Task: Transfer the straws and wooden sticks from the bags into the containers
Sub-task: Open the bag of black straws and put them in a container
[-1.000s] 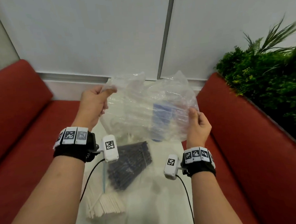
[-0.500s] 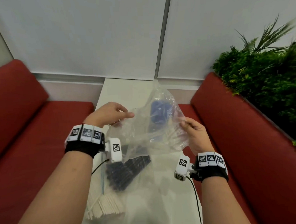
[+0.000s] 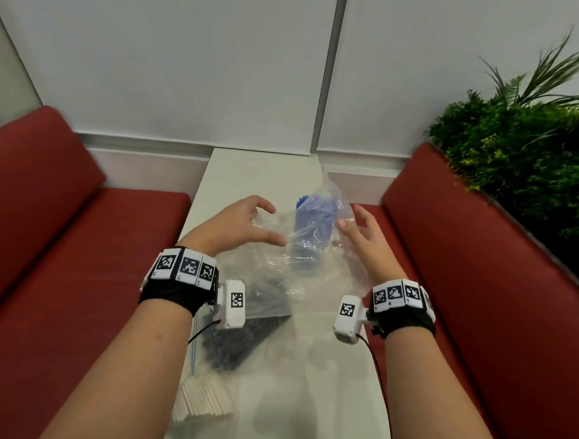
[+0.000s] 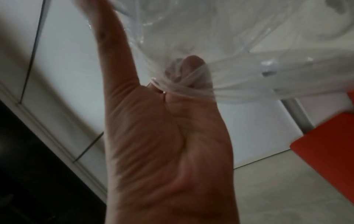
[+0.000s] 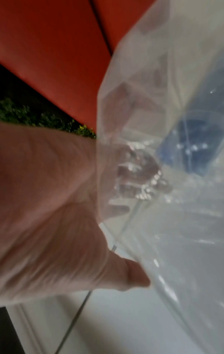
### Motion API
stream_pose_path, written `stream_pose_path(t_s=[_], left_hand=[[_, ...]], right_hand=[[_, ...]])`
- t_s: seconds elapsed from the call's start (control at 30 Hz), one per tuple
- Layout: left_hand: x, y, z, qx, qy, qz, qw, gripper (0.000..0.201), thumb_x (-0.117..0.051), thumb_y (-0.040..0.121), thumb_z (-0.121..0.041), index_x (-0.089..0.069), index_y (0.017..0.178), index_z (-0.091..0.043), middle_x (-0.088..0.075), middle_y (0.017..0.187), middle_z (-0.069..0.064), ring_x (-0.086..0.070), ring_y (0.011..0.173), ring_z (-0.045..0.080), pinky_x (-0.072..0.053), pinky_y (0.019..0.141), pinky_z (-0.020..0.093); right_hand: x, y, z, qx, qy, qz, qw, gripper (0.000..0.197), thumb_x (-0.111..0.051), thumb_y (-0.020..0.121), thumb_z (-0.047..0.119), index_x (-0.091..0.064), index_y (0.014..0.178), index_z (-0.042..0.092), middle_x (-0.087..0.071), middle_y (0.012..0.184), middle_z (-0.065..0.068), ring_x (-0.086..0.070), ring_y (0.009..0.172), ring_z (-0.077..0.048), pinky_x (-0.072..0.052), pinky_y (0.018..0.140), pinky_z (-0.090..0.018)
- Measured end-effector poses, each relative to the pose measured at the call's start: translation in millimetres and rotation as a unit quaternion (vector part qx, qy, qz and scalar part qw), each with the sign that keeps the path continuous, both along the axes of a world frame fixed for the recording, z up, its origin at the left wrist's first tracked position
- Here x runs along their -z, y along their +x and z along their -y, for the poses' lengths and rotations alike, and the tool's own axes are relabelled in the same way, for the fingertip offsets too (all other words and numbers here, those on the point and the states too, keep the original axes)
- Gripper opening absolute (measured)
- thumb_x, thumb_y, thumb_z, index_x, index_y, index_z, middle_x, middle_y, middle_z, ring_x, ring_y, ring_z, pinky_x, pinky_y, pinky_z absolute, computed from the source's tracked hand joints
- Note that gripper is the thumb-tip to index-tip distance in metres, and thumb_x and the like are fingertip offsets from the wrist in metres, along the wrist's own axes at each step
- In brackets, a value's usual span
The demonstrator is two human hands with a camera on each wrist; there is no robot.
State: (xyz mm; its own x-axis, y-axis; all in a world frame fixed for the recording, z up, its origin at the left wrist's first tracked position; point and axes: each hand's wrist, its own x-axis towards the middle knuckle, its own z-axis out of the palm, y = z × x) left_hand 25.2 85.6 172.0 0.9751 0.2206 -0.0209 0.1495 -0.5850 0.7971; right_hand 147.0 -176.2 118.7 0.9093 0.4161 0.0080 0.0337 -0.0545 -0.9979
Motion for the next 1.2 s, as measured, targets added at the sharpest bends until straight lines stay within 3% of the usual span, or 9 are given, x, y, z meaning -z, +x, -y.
stream_pose_path(t_s=[0.2,0.33,0.4,0.6,0.7,0.93,1.0,1.1,1.2], left_hand=[[-1.0,3.5,-1.5,0.012,0.162,0.028,0.986,0.028,-0.064,0.090,-0.031,-0.061,0.117,-0.025,-0.049,0.109,-0.005,-0.053,0.101,0.013,-0.035,0.077,0.021],[-6.6,3.6,0.1,-0.053,0.159,0.116,0.979,0.027,-0.053,0.098,-0.035,-0.067,0.105,-0.014,-0.055,0.093,0.005,-0.053,0.084,0.016,-0.031,0.066,0.024],[-8.6,1.5,-8.2,-0.108,0.155,0.174,0.967,0.027,-0.051,0.100,-0.032,-0.066,0.101,-0.011,-0.061,0.091,0.007,-0.057,0.084,0.021,-0.036,0.069,0.028],[-20.1,2.0,-32.6,-0.280,-0.074,0.263,0.920,0.023,-0.047,0.100,-0.033,-0.058,0.082,-0.024,-0.067,0.066,-0.002,-0.066,0.055,0.010,-0.049,0.047,0.022],[-27.5,1.1,-42.0,-0.339,-0.061,0.276,0.897,0.031,-0.046,0.101,-0.033,-0.058,0.080,-0.014,-0.064,0.056,-0.007,-0.066,0.056,0.008,-0.044,0.047,0.019],[-45.1,-4.2,-42.8,-0.282,-0.290,0.386,0.829,0.004,-0.061,0.093,-0.007,-0.064,0.094,-0.008,-0.063,0.073,0.002,-0.059,0.054,0.010,-0.051,0.053,0.022],[-53.1,-7.0,-40.0,-0.261,-0.291,0.380,0.838,0.011,-0.066,0.089,-0.004,-0.066,0.100,-0.005,-0.064,0.079,0.010,-0.061,0.058,0.013,-0.053,0.057,0.023],[-65.7,-9.2,-24.0,-0.161,-0.251,0.307,0.904,0.035,-0.072,0.080,0.002,-0.065,0.113,-0.008,-0.066,0.098,0.016,-0.070,0.080,0.020,-0.056,0.074,0.024],[-76.7,-6.2,9.9,-0.036,-0.208,0.198,0.957,0.051,-0.077,0.075,0.002,-0.062,0.120,-0.015,-0.069,0.106,0.018,-0.072,0.092,0.028,-0.057,0.084,0.030]], right_hand=[[-12.2,8.2,-20.9,-0.030,0.021,0.037,0.999,0.071,-0.078,0.082,0.047,-0.047,0.145,0.038,-0.072,0.120,0.008,-0.069,0.110,-0.007,-0.053,0.095,-0.034],[-10.7,5.5,-38.6,0.037,0.022,0.113,0.993,0.008,-0.069,0.096,0.030,-0.076,0.099,0.028,-0.070,0.077,0.011,-0.065,0.077,-0.007,-0.055,0.082,-0.031],[-8.3,6.6,-38.6,0.086,0.060,0.122,0.987,0.012,-0.069,0.096,0.026,-0.075,0.086,0.027,-0.066,0.073,0.010,-0.060,0.072,-0.007,-0.052,0.074,-0.025],[-0.6,16.8,-22.5,0.181,0.189,0.058,0.963,0.011,-0.071,0.095,0.014,-0.073,0.104,0.008,-0.074,0.085,0.004,-0.066,0.080,-0.013,-0.057,0.076,-0.031],[6.5,14.8,-15.3,0.231,0.242,0.047,0.941,0.021,-0.068,0.096,0.011,-0.066,0.113,-0.002,-0.077,0.088,0.009,-0.070,0.080,-0.002,-0.055,0.068,-0.017],[37.4,6.7,-3.1,0.276,0.225,0.023,0.934,0.007,-0.068,0.095,0.007,-0.068,0.098,0.013,-0.073,0.084,0.011,-0.067,0.075,-0.001,-0.052,0.064,-0.014],[48.8,4.4,-1.8,0.288,0.143,-0.007,0.947,0.017,-0.068,0.093,0.004,-0.067,0.095,0.021,-0.067,0.089,0.004,-0.063,0.080,-0.012,-0.052,0.067,-0.020],[46.2,-2.1,-7.5,0.301,-0.021,-0.006,0.954,0.042,-0.069,0.086,0.003,-0.057,0.122,0.021,-0.048,0.129,-0.008,-0.053,0.110,-0.021,-0.046,0.098,-0.034],[6.2,-16.6,-31.8,0.121,-0.015,0.118,0.986,0.078,-0.082,0.082,0.023,-0.040,0.148,0.029,-0.039,0.151,0.006,-0.042,0.135,-0.006,-0.037,0.109,-0.021]])
